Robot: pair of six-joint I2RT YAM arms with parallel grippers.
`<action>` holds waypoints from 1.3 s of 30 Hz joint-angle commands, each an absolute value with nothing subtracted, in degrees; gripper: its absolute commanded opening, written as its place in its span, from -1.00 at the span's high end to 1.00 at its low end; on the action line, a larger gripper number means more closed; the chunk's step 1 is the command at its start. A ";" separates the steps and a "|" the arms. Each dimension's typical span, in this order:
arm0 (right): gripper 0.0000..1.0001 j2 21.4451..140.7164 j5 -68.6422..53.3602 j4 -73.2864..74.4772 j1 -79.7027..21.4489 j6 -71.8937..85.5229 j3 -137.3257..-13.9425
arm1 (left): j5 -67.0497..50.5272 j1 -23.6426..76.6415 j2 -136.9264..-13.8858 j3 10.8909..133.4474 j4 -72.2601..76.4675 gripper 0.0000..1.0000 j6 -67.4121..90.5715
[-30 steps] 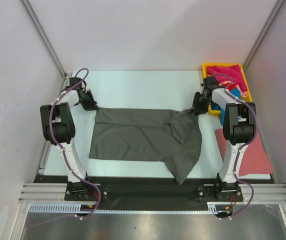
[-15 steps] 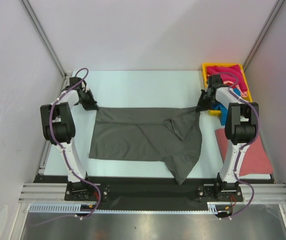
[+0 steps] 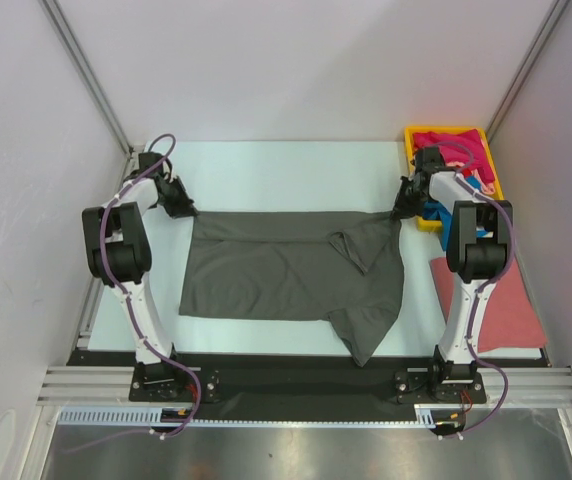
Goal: Fold and stack the t-shirts
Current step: Fold the tshirt
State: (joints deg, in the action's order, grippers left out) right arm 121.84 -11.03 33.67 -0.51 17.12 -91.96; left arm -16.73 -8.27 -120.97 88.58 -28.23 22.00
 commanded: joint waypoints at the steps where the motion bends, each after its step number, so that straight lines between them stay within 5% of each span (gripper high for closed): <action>1: 1.00 122.08 -11.69 33.93 -0.44 16.17 -94.48 | -17.31 -8.79 -121.64 92.28 -26.27 0.75 22.50; 4: 1.00 122.08 -12.04 33.92 -0.44 16.79 -94.39 | -17.14 -8.79 -120.85 91.85 -25.75 0.35 22.24; 7: 0.79 121.99 -11.25 36.73 -0.44 17.40 -95.97 | -15.56 -8.79 -118.22 90.28 -26.89 0.02 21.36; 9: 0.66 121.20 -10.90 38.92 -0.61 17.14 -96.85 | -14.95 -8.79 -114.55 87.90 -27.33 -0.02 20.74; 15: 0.38 116.99 -6.68 45.78 -2.54 15.13 -97.21 | -17.66 -7.65 -107.23 76.56 -26.98 0.14 22.85; 29: 0.35 104.77 -15.55 43.51 -7.82 16.96 -82.36 | -15.65 -6.33 -106.61 72.60 -29.27 0.22 21.80; 35: 0.34 101.78 -21.62 41.23 -10.28 18.37 -74.19 | -14.50 -6.33 -106.61 72.77 -28.83 0.10 21.36; 38: 0.34 101.34 -21.36 39.38 -12.04 19.07 -70.93 | -14.94 -6.33 -108.28 72.77 -28.04 0.43 21.10; 39: 0.35 101.42 -21.62 39.03 -12.48 19.59 -70.49 | -14.59 -6.24 -108.80 73.64 -28.12 0.74 20.75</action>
State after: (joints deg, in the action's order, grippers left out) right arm 104.33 -19.27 41.76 -10.85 18.02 -71.72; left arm -15.20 -6.48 -107.24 72.75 -28.73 22.28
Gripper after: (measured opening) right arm 0.328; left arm 0.228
